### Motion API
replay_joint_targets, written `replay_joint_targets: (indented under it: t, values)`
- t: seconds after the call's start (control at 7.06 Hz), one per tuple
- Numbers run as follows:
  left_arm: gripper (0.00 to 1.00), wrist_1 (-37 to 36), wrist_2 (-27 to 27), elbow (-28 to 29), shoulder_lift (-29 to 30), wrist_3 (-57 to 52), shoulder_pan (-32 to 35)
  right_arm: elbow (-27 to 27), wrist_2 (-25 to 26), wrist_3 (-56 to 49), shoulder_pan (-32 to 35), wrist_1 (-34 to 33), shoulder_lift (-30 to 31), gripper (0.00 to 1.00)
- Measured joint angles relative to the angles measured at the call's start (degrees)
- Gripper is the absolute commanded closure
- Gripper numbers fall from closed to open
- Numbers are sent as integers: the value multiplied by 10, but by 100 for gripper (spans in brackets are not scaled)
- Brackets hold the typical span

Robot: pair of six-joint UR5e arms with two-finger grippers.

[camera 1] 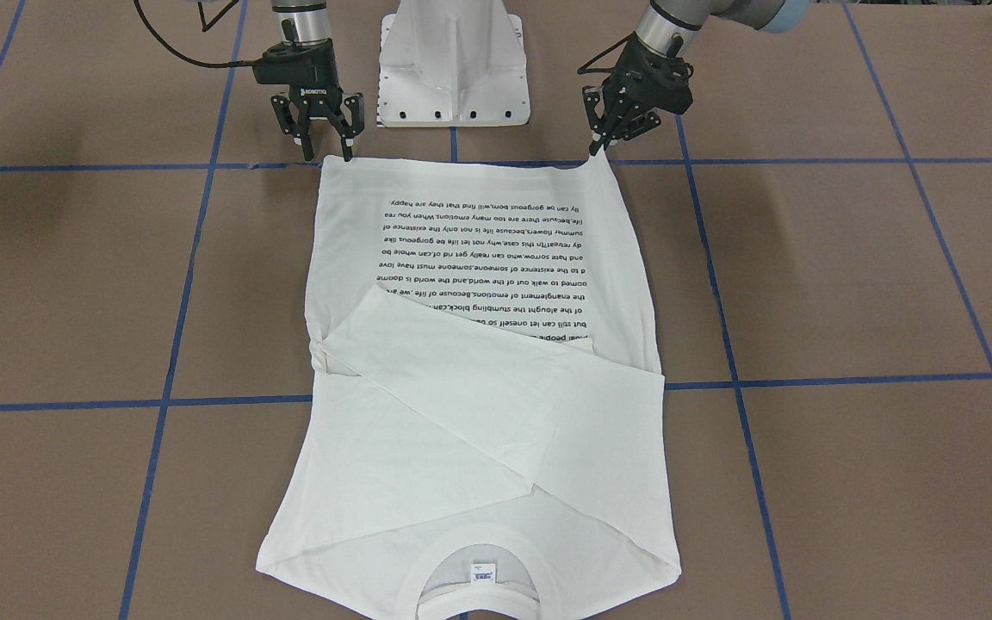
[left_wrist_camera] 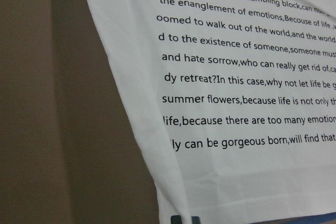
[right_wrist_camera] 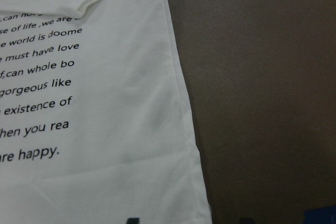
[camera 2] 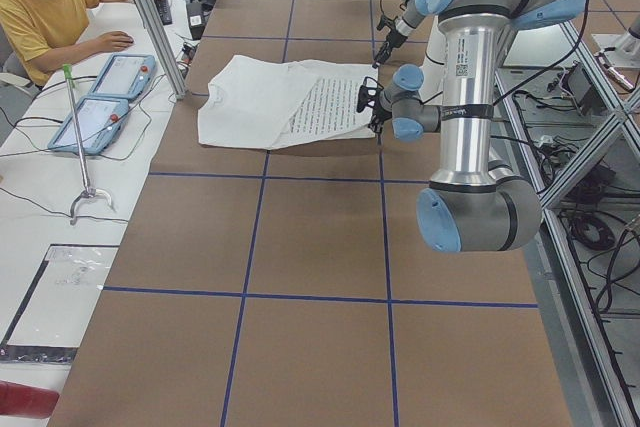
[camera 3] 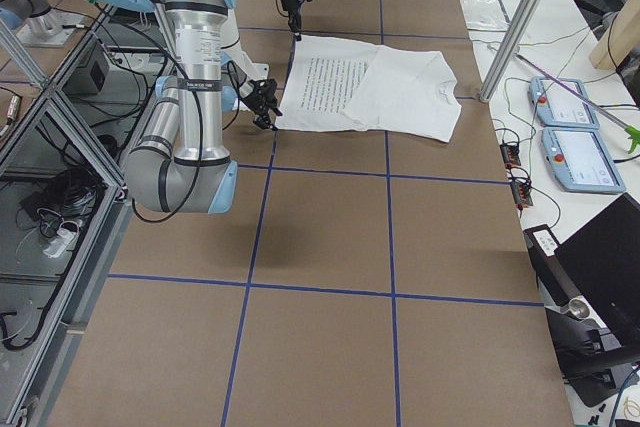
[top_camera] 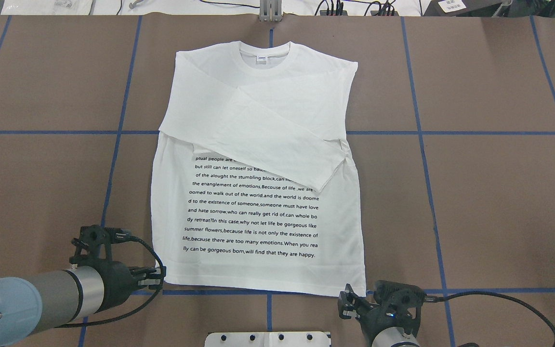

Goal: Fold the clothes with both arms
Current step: 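Grasp the hem corners nearest the robot with both grippers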

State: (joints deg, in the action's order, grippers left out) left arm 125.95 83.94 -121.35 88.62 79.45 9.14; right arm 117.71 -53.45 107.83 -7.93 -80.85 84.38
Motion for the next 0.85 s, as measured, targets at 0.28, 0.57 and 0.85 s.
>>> replay_joint_targets:
  t: [0.28,0.57,0.85]
  values:
    - [100,0,0,0,0,0,0,-3,0,-1,-1,0,-1,37]
    - [100,0,1,-1,0,1,0,-8,1,-2,-1,0,-2,39]
    - [100,0,1,-4,0,0,0,-14,1,-2,0,0,-3,58]
